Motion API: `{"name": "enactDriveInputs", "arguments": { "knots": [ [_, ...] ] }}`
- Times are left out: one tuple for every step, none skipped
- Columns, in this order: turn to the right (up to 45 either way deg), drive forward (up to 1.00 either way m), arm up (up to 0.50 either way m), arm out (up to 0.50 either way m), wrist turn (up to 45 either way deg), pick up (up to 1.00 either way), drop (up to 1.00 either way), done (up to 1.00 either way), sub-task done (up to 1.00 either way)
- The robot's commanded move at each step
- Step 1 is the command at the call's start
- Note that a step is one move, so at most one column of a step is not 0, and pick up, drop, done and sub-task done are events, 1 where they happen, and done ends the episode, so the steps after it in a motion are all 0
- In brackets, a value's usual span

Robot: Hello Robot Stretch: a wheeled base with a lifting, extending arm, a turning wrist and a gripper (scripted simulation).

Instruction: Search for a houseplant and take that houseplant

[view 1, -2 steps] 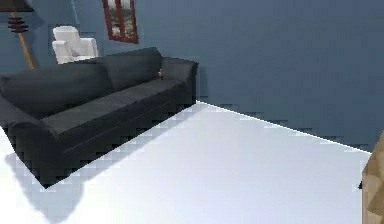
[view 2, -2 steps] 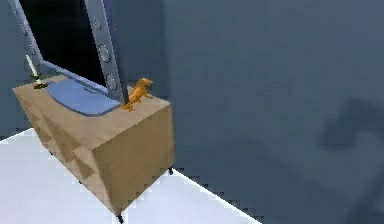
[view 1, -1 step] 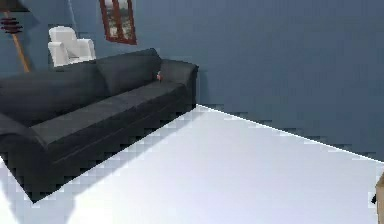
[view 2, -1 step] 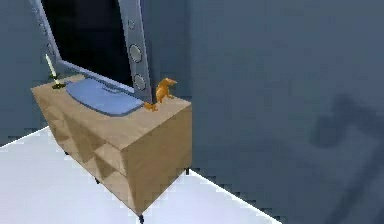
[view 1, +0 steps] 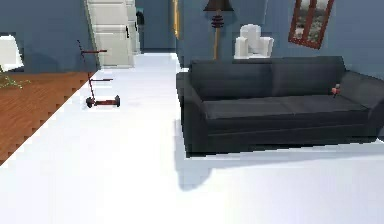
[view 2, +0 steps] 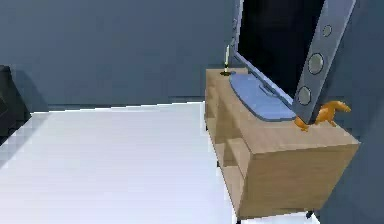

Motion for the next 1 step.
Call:
{"name": "enactDriveInputs", "arguments": {
  "knots": [
    [-36.0,0.0,0.0,0.0,0.0,0.0,0.0,0.0,0.0]
  ]
}}
